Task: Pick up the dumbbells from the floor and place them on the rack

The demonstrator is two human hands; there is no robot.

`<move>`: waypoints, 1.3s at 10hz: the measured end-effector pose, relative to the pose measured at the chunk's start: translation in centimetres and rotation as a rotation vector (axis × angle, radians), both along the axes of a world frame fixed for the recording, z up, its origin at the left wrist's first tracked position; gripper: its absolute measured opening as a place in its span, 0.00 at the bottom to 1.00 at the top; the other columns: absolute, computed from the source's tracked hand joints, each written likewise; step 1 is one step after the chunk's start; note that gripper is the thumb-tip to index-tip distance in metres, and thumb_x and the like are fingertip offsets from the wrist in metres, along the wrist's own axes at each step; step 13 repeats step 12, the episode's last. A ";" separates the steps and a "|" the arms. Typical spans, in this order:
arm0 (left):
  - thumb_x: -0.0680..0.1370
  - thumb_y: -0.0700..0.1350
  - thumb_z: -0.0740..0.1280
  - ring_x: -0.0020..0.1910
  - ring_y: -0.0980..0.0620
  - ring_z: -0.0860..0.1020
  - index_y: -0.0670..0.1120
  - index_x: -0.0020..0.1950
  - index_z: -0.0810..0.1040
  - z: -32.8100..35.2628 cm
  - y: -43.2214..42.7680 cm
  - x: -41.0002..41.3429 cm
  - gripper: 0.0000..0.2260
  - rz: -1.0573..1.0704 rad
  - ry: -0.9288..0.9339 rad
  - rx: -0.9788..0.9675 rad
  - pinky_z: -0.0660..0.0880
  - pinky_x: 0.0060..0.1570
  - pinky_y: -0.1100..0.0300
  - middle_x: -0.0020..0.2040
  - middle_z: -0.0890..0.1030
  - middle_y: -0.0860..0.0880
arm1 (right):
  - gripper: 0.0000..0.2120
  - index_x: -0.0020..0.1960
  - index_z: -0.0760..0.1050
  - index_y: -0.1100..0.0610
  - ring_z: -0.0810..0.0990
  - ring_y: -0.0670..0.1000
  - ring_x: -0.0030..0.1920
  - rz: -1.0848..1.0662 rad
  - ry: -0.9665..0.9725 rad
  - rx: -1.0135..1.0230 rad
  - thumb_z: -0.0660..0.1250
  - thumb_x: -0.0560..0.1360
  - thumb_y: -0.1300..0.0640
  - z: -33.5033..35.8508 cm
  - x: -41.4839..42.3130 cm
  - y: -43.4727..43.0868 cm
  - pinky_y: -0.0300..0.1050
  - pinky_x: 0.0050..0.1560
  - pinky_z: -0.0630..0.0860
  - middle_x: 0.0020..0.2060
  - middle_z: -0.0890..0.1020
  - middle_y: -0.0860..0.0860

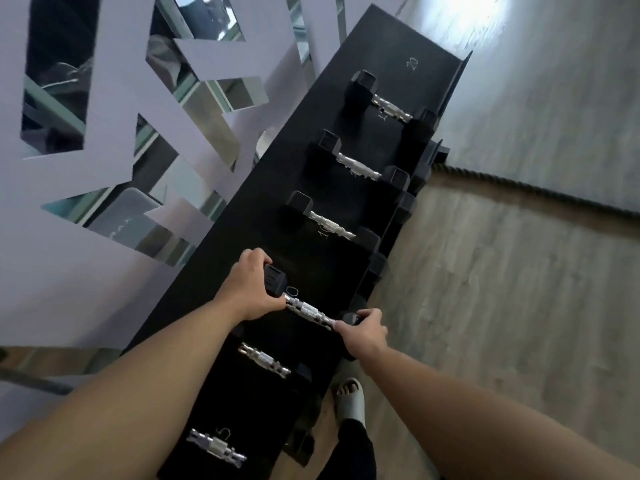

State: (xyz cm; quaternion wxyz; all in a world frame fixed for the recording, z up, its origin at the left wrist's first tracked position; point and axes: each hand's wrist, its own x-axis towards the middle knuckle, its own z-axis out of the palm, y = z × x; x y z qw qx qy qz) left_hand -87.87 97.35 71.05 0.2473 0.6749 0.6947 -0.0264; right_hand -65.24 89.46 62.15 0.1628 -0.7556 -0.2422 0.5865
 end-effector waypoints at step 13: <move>0.75 0.60 0.73 0.53 0.56 0.77 0.58 0.56 0.79 -2.4 4.8 -5.4 0.13 -0.070 -0.007 -0.111 0.78 0.53 0.53 0.55 0.79 0.57 | 0.25 0.70 0.71 0.51 0.74 0.57 0.65 0.550 -0.405 0.268 0.67 0.77 0.42 1.1 0.2 8.5 0.54 0.63 0.74 0.64 0.75 0.53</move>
